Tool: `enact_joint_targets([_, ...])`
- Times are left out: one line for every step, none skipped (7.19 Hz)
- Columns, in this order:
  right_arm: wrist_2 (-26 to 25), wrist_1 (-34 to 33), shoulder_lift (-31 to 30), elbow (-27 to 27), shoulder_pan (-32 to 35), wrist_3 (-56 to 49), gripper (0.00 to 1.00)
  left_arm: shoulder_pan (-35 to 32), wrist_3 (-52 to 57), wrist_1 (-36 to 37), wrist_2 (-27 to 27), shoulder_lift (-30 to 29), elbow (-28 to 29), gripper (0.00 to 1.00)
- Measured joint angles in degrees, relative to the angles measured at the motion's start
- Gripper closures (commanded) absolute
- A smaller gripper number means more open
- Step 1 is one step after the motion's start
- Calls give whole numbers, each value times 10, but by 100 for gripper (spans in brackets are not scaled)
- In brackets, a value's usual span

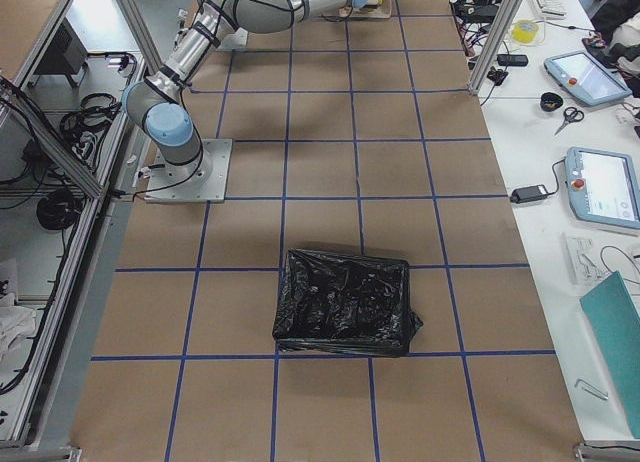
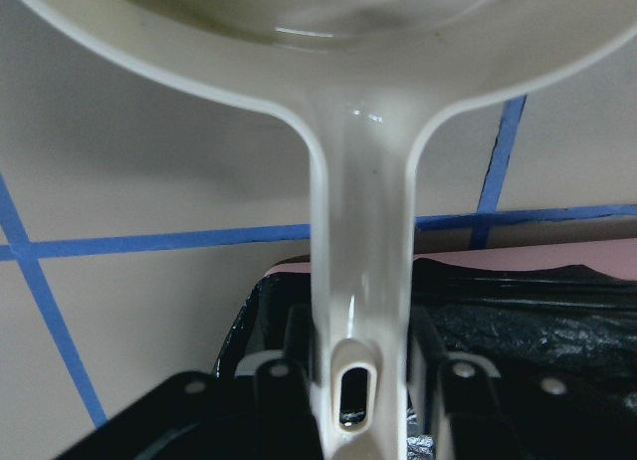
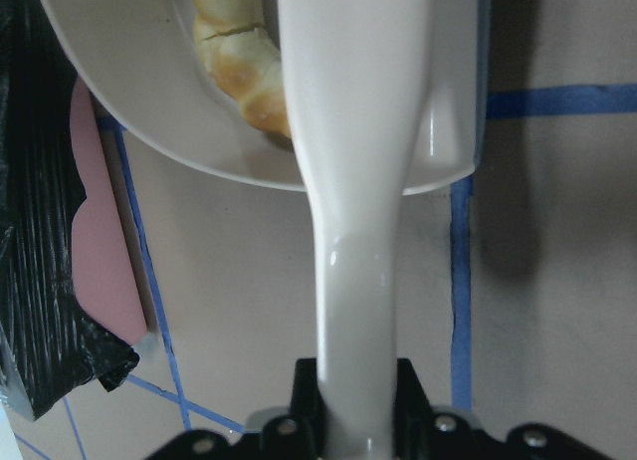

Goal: Sweep and dump trash in nearest bin
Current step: 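Brush the remaining items into the dustpan with the right gripper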

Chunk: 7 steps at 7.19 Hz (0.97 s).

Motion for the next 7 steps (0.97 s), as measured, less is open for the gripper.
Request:
enact_joint_targets([6, -1, 0, -6, 2, 2, 100, 0, 1, 0, 0, -1, 0, 100])
enact_joint_targets([10, -1, -3, -11, 3, 4, 100, 0, 1, 0, -2, -2, -1, 100])
enact_joint_targets([8, 4, -11, -11, 3, 5, 100, 0, 2, 0, -4, -2, -3, 100])
enact_joint_targets([3, 28, -28, -5, -1, 2, 100, 0, 2, -1, -5, -1, -5, 100])
enact_joint_targets([-7, 74, -56, 1, -10, -10, 100, 0, 3, -3, -9, 2, -7, 100])
enact_joint_targets([-26, 126, -92, 7, -24, -26, 100, 0, 4, -7, -19, 6, -8, 100])
enact_joint_targets([-51, 169, -129, 20, -40, -40, 100, 0, 5, -9, -27, 14, -8, 100])
